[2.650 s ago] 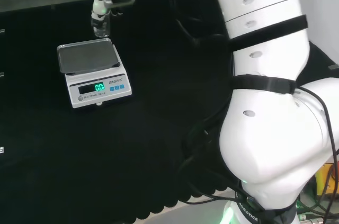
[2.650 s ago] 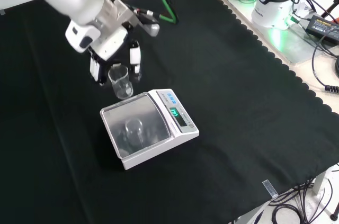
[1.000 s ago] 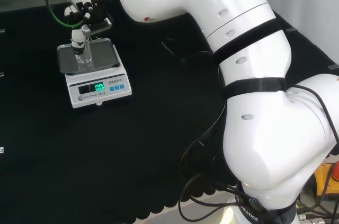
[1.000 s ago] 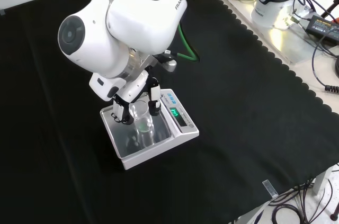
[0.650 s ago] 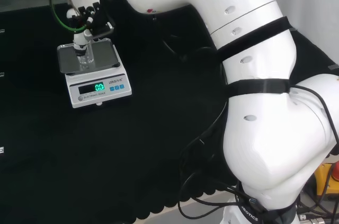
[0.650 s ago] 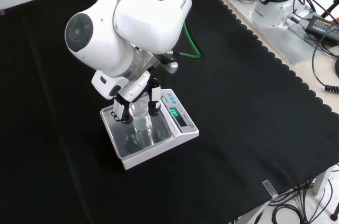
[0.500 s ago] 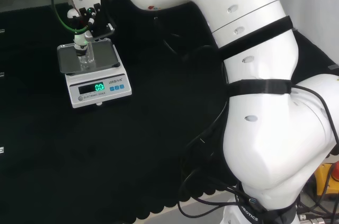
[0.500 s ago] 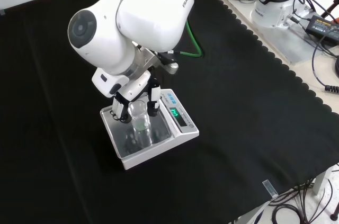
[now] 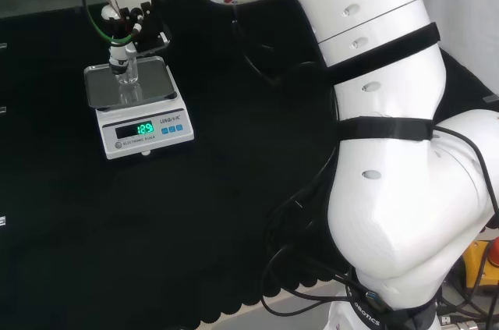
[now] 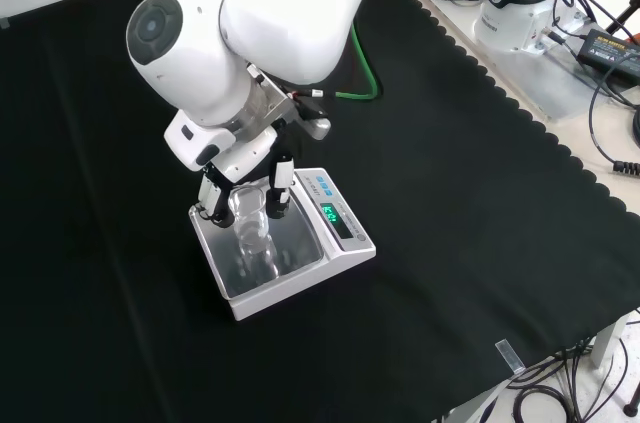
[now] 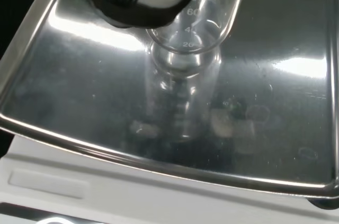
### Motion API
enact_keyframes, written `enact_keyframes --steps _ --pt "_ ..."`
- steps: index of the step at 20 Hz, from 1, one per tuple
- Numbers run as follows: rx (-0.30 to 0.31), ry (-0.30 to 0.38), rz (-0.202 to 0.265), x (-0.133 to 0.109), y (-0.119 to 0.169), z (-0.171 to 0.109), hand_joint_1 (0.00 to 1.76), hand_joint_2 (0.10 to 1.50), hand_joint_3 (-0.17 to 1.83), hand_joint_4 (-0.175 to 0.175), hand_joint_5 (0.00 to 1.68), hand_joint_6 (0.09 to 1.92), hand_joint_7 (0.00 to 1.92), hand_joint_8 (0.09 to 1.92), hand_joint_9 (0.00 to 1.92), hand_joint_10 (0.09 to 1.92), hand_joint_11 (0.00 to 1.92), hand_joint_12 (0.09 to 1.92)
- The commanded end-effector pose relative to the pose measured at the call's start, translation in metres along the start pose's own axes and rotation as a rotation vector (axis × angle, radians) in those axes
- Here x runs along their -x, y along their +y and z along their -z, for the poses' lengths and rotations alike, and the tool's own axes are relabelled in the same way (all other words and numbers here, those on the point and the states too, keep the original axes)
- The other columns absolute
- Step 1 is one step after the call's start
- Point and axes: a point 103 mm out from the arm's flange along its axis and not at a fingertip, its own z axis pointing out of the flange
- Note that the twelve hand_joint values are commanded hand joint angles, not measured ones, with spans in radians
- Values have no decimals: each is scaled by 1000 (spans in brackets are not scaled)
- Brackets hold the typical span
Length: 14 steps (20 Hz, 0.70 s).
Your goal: Put the beaker on the electronic balance.
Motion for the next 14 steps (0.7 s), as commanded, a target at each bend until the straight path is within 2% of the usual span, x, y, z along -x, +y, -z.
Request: enact_keyframes --steps 1,10,14 --pt "-35 -8 -7 0 3 -5 1148 1014 224 -175 959 1054 1094 1004 1455 673 1574 690" --pt "-53 -12 -19 -2 8 -11 1148 1025 200 -175 960 1049 1093 1000 1453 661 1571 679" --pt "-48 6 -16 10 6 -12 1148 1028 194 -175 960 1049 1092 999 1450 660 1567 677"
